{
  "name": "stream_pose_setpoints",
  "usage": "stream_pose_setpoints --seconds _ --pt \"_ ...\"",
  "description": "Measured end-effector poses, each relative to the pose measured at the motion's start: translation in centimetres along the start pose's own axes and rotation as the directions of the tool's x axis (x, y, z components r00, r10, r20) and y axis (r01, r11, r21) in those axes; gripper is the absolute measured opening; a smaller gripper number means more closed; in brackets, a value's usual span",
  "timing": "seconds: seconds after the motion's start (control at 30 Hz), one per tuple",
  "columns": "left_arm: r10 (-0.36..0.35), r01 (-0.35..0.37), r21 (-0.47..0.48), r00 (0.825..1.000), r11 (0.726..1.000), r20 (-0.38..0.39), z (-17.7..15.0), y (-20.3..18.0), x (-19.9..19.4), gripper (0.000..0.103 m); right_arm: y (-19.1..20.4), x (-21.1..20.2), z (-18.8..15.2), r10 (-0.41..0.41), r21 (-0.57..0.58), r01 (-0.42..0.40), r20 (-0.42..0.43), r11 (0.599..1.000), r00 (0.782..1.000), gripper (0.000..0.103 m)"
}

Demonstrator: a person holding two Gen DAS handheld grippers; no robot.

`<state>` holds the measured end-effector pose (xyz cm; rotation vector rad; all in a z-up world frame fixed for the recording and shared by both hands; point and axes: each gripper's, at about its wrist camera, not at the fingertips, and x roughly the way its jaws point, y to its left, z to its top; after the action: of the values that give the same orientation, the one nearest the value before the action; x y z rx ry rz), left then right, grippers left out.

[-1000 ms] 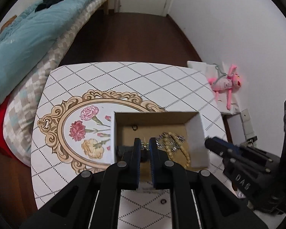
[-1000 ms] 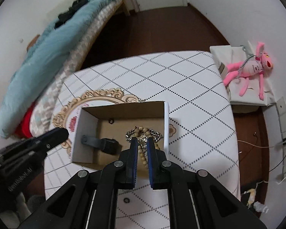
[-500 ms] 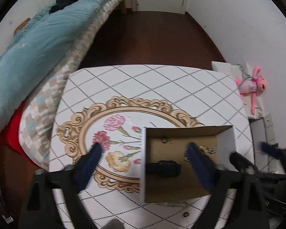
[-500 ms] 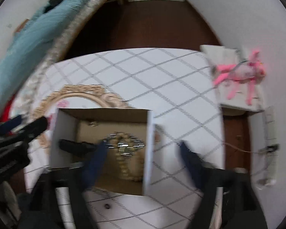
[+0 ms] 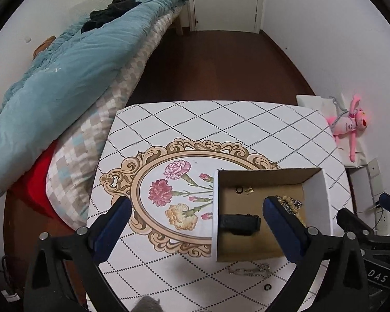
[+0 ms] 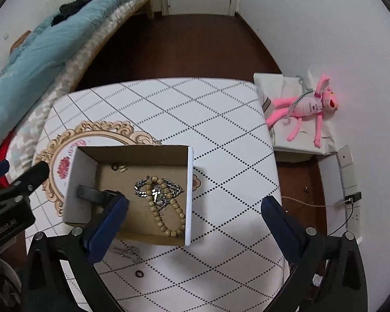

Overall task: Organize jewelry
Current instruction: 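Carry both gold earrings into the white box and open both tools, then grasp the remaining black ring with the right tool while the left tool grasps the silver chain necklace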

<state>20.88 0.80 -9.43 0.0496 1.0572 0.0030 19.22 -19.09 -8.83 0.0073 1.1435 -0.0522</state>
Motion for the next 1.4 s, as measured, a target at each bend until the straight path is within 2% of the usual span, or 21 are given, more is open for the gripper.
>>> stream_pose_setpoints --seconds 0.2,0.4,0.5,0.57,0.6,0.8,0.87,0.9,1.0,1.07,1.1,1.23,1.3,1.4 --pt "-0.008 0.008 0.004 1.0 1.0 -0.019 -2.5 0.4 -1.5 0.103 0.2 -2.1 -2.9 0.032 0.009 -0.032 0.02 0.999 0.999 0.103" --pt "0.036 -0.038 -0.007 0.99 0.999 -0.136 -8.6 1.6 0.9 0.103 1.3 1.0 -7.8 0.071 -0.002 -0.072 -0.079 0.997 0.994 0.103" --pt "0.053 -0.056 -0.008 0.974 0.998 -0.219 -12.4 2.5 3.4 0.103 2.2 3.3 -10.5 0.086 -0.009 -0.088 -0.13 0.996 0.988 0.101" --pt "0.071 -0.074 -0.002 0.968 0.997 -0.242 -13.9 2.9 4.4 0.103 3.0 4.4 -11.7 0.098 -0.018 -0.101 -0.142 0.995 0.985 0.089" --pt "0.077 -0.081 -0.003 0.964 0.997 -0.254 -14.6 3.1 4.9 0.103 3.3 4.9 -12.2 0.105 -0.017 -0.109 -0.149 0.994 0.983 0.079" --pt "0.095 -0.1 -0.003 0.952 0.995 -0.291 -17.0 3.6 6.7 0.103 5.3 7.0 -13.8 0.152 -0.036 -0.161 -0.177 0.986 0.972 0.063" --pt "0.095 -0.101 -0.004 0.952 0.995 -0.292 -17.2 3.5 6.8 0.103 5.8 7.3 -14.1 0.158 -0.039 -0.167 -0.181 0.985 0.971 0.055" --pt "0.096 -0.102 -0.004 0.952 0.995 -0.292 -17.3 3.5 6.9 0.103 6.1 7.6 -14.3 0.163 -0.038 -0.172 -0.187 0.984 0.969 0.047" --pt "0.099 -0.103 0.001 0.953 0.995 -0.285 -17.3 3.3 6.8 0.103 6.7 7.6 -14.2 0.141 -0.058 -0.152 -0.163 0.987 0.977 0.038" --pt "0.104 -0.107 0.006 0.954 0.994 -0.282 -17.3 3.2 6.8 0.103 7.2 7.5 -14.2 0.112 -0.083 -0.125 -0.149 0.989 0.983 0.026" --pt "0.108 -0.111 0.008 0.954 0.994 -0.28 -17.3 3.2 6.7 0.103 7.3 7.5 -14.3 0.095 -0.096 -0.109 -0.139 0.989 0.986 0.014" --pt "0.119 -0.12 0.011 0.957 0.993 -0.266 -16.9 3.0 6.4 0.103 6.2 7.3 -14.2 0.117 -0.076 -0.128 -0.142 0.989 0.983 0.013" --pt "0.119 -0.119 0.012 0.961 0.993 -0.25 -16.4 2.5 5.9 0.102 4.4 6.9 -14.2 0.129 -0.033 -0.135 -0.134 0.99 0.982 0.013" --pt "0.081 -0.083 0.001 0.972 0.997 -0.219 -15.5 0.7 5.0 0.102 0.6 6.0 -14.3 0.127 0.049 -0.122 -0.114 0.991 0.985 0.013"
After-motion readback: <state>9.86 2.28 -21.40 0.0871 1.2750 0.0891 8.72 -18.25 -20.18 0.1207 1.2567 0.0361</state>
